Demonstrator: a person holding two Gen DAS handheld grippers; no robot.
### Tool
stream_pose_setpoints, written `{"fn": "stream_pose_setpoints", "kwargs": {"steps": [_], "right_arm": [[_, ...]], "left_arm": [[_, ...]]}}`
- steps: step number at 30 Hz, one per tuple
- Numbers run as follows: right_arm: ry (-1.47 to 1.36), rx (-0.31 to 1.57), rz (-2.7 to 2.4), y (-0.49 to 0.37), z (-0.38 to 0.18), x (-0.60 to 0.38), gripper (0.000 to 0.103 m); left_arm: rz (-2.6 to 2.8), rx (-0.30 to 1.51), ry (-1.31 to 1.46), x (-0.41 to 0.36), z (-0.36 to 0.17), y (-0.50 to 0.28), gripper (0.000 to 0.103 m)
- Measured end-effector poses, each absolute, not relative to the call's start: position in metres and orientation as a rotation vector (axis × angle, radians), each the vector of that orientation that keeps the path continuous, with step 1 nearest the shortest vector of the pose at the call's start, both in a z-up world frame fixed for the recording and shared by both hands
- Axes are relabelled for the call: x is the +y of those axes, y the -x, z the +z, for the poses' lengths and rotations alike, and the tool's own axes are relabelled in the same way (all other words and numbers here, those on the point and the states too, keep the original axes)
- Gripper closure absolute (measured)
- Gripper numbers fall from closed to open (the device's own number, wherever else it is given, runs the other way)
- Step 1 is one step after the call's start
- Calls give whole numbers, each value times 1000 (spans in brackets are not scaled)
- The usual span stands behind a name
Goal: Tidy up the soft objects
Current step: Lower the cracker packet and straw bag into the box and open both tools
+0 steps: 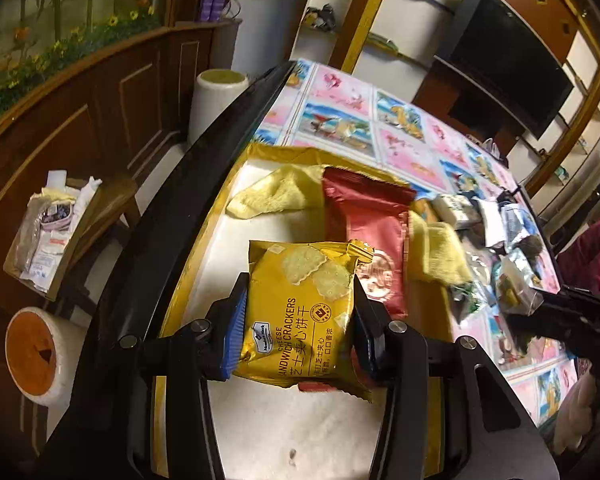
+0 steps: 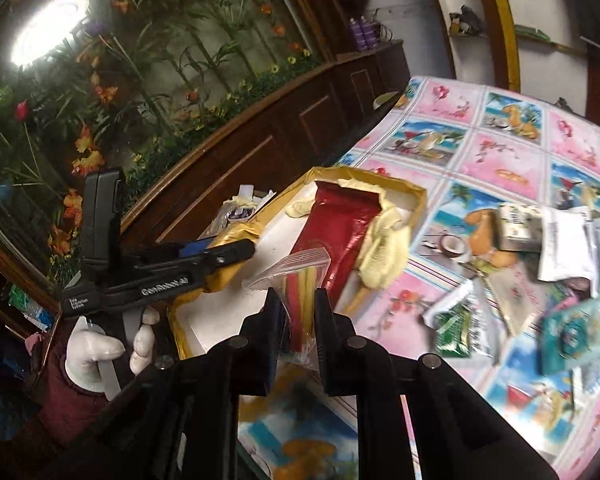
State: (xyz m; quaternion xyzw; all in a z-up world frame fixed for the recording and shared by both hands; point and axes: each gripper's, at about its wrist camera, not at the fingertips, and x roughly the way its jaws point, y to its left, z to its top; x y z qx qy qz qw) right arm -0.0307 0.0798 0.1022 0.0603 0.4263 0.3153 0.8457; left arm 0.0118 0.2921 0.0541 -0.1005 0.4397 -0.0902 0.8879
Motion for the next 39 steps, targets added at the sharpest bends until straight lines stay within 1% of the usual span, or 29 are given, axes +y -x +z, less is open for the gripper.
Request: {"fn": "stream_pose_setpoints", "kwargs": {"steps": [4,10,15,17,19,21,27,29,30,31,32,35,39], "right_arm": [[-121,947,673,12,89,107,89],[-130,994,690,-12,70,138,89],[-167,997,679,-22,60,146,86],[-193,1013,679,-27,56,148,81],[-215,1004,683,-27,57,143,68],[-242,981,690,-23,63,133,63],[-286,874,622,-10,88,79,62],[-275,841,565,-1,94,54,56],[-261,830,530,3,94,42,51],[-249,825,495,6,94,29,49],[-242,825,462,9,91,17,49],[-228,863,380,13,77,-8,48],[-217,905,341,11,57,-17,49]], "left_arm": [[-164,939,269,306,42,-29,58],[-188,944,409,324,38,-38,58],[-186,885,466,336,52,-23,58],[-175,852,462,337,60,-15,56],[-176,822,460,336,67,-5,55],[-180,797,452,332,72,4,55],[-237,746,433,311,87,35,55],[-267,735,422,301,91,47,54],[-274,734,417,297,92,51,51],[-282,732,410,291,92,57,48],[-289,729,408,287,93,61,44],[-319,727,391,271,93,72,43],[-342,745,367,250,91,81,43]]}}
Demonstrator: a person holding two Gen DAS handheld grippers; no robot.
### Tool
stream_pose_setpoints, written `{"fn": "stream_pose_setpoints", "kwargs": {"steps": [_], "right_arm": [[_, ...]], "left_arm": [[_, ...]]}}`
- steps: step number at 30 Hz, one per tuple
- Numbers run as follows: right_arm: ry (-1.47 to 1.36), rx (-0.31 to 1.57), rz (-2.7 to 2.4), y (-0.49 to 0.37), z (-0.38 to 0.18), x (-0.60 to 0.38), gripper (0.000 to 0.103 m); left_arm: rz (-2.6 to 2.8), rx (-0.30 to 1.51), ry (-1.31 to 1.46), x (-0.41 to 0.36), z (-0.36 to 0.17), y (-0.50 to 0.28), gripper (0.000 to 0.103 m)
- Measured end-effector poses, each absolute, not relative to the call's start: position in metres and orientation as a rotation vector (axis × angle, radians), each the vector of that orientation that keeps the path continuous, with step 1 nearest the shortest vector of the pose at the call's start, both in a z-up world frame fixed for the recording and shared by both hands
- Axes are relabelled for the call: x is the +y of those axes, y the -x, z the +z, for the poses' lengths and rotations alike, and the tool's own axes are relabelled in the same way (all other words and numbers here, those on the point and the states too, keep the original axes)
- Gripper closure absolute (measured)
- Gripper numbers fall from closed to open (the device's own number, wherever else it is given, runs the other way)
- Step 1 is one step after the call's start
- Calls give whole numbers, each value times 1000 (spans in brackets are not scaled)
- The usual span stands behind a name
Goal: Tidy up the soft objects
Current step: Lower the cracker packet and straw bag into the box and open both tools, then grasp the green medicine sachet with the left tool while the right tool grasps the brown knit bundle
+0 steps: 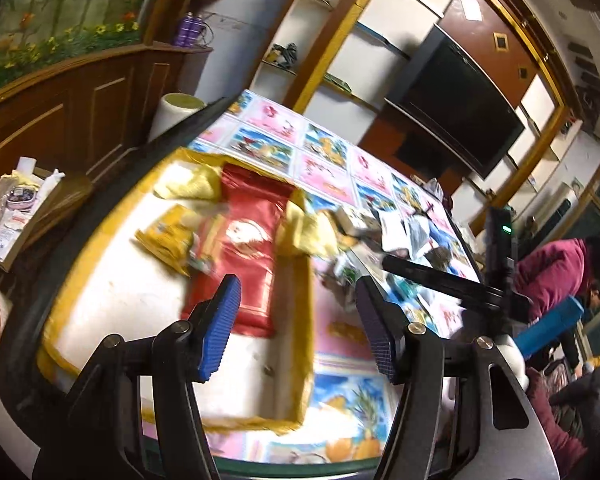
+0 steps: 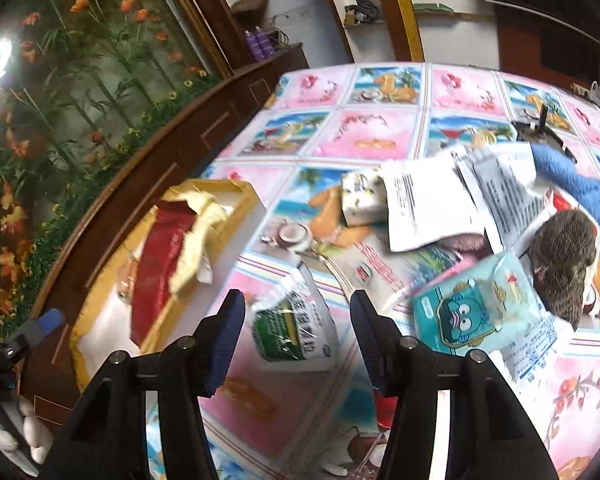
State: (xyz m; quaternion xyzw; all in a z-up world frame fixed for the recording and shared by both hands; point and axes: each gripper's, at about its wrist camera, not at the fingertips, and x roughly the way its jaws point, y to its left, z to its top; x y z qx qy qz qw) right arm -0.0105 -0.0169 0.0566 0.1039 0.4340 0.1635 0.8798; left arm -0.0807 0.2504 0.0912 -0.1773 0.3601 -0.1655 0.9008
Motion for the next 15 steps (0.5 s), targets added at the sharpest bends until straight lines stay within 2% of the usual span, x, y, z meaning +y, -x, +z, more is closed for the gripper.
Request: {"fn": "stream_pose_setpoints", "kwargs": {"steps": [6,7,9,15], "right_arm": [[-138,970,351,-12,35,3,50],[-111,1001,350,-15,27,6,58],[-112,1032,383,-16,21,11,67],[-34,1068,431,23,23,10,67]], "left_arm": [[-342,773,336,228,92,93,43],[-343,775,330,225,93,96,43],[-347,773,316,219,94,103,43],[-375,790,279,203,90,108,43]]}}
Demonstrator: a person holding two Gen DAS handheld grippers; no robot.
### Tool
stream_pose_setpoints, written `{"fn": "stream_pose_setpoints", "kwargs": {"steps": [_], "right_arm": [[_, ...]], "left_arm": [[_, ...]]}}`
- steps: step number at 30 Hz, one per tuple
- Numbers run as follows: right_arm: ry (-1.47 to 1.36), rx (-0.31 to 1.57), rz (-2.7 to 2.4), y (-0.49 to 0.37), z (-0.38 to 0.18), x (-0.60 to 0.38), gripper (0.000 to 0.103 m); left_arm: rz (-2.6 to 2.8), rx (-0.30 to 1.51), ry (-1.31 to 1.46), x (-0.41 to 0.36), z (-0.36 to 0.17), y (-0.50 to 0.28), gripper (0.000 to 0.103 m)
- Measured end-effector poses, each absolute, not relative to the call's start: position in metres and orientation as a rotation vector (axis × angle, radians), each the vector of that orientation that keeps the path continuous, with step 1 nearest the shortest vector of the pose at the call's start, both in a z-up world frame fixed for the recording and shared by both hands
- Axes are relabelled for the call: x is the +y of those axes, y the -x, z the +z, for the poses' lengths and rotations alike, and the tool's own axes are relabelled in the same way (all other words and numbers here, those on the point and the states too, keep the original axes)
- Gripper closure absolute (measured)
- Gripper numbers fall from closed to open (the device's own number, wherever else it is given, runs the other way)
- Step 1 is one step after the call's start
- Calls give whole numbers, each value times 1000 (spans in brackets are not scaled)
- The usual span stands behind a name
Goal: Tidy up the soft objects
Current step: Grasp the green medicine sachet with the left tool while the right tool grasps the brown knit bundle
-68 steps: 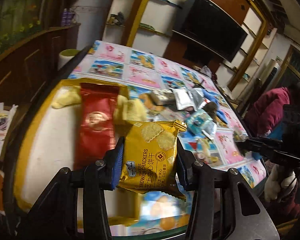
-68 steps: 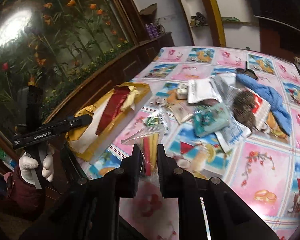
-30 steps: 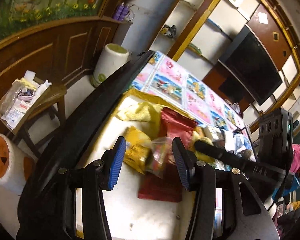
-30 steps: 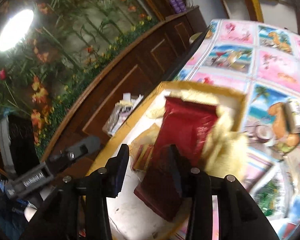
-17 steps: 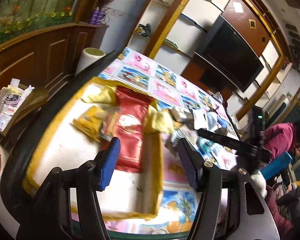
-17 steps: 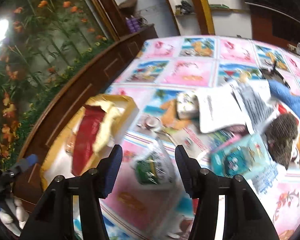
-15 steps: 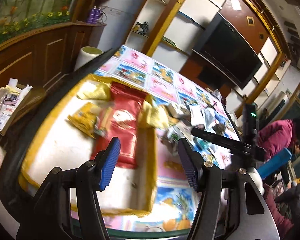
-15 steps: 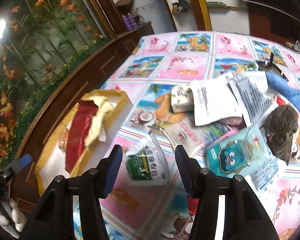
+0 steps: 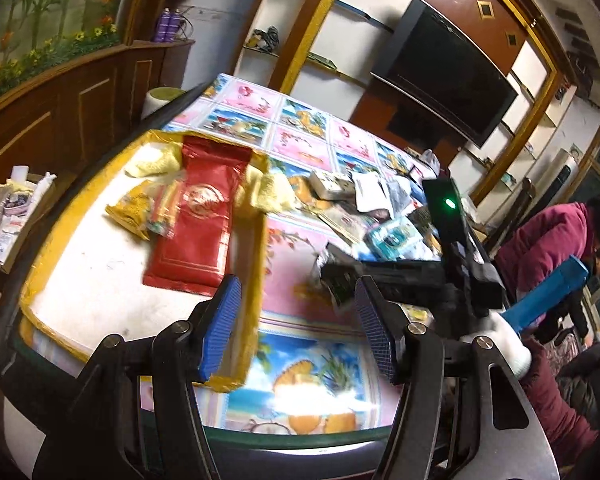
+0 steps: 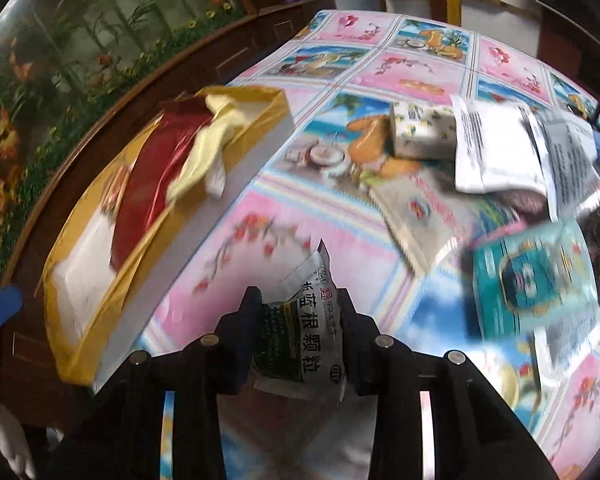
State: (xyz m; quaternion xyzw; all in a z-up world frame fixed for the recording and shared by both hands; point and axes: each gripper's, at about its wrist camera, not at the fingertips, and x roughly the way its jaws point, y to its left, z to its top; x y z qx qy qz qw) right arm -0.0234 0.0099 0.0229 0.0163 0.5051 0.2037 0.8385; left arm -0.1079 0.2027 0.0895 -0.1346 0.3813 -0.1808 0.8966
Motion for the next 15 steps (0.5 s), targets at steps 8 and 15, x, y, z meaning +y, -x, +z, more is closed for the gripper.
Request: {"fn": "stream_pose_setpoints", "kwargs": {"steps": [8,15], "right_arm": [[-143,1066,492,72,30,-43,59],[-232,945,350,88,48,-112,51]], "left_arm": [[-451,837,233,167,79,110,43],[-508,922,189,134,59,109,43]]}}
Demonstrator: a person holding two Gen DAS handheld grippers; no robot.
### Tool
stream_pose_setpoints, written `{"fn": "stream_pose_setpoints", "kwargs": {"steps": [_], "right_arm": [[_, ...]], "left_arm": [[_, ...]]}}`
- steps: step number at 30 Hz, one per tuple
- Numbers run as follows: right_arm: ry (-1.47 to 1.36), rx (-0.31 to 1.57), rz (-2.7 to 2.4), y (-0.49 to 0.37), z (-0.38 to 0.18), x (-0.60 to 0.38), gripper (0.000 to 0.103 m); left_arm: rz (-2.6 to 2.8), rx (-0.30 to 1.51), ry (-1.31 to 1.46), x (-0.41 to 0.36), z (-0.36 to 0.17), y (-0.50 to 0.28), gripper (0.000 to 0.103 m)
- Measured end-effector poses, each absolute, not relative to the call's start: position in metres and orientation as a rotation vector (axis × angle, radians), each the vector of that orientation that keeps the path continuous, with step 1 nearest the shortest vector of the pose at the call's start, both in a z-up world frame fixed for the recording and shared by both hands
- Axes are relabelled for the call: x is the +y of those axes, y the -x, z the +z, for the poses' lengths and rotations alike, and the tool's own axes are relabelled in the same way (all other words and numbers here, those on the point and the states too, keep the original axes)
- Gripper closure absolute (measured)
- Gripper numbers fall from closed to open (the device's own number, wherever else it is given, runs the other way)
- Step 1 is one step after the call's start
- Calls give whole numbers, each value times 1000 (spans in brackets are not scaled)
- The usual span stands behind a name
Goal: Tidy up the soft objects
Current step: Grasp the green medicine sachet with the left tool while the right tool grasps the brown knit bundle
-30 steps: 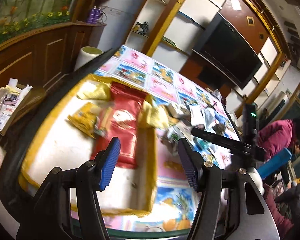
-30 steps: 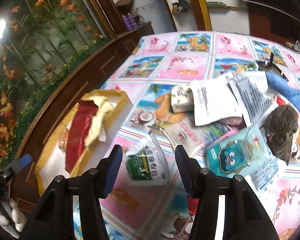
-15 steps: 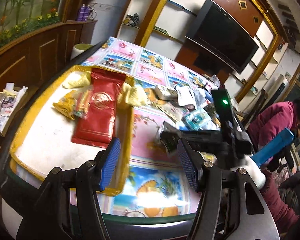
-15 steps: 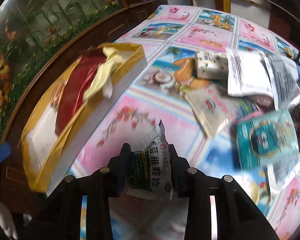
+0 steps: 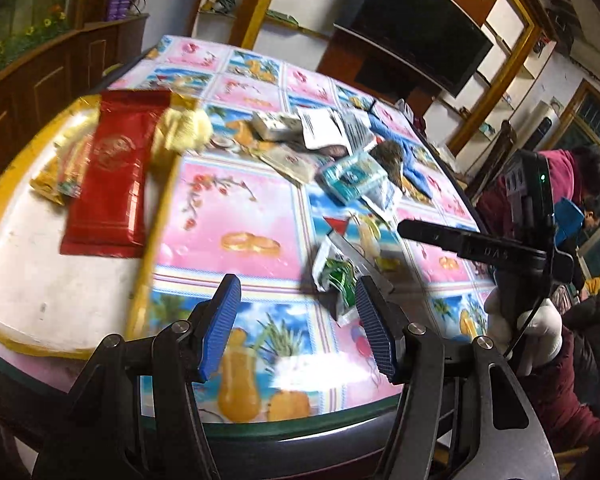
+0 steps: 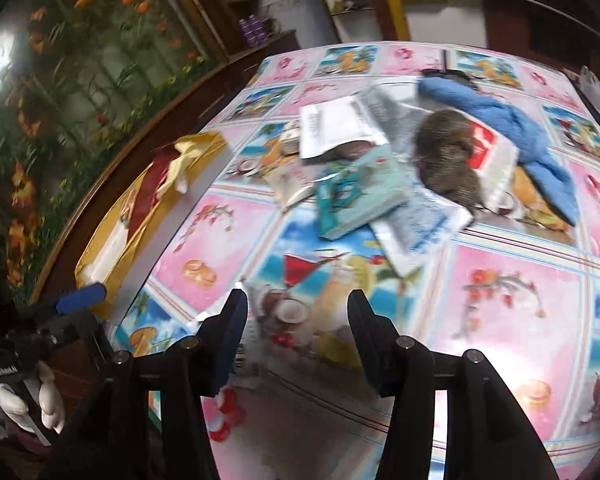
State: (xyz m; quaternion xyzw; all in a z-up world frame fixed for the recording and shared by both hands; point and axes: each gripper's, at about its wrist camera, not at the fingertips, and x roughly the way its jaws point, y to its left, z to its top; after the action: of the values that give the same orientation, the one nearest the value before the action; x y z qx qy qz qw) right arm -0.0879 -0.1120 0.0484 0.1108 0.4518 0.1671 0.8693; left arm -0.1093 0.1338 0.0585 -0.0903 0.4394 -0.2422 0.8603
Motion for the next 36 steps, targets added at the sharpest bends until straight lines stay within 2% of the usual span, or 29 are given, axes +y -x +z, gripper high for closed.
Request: {"fn": "stream_pose_setpoints", "kwargs": {"steps": [13,19,21,23,30,36], "right_arm": [[-340,916,279,88,39,-152,51],[-350,913,271,77,40,-155,51],[-345,904,267,70,42,-155,51],[-339,878,242,64,48,-157,51],[-203,789,47,27,61,-160,46],[-92,830,-15,-11,46,-149,46]], "left_arm": [[-641,987,-60,45,20,76,43],[-661,996,-37,32,11,58,42],[-643,989,-46,31,10,57,32],[-642,987,-58,31,10,56,32],[-642,981,-19,34,7,43,32],[-733,978,-24,17,7,47,32]]}}
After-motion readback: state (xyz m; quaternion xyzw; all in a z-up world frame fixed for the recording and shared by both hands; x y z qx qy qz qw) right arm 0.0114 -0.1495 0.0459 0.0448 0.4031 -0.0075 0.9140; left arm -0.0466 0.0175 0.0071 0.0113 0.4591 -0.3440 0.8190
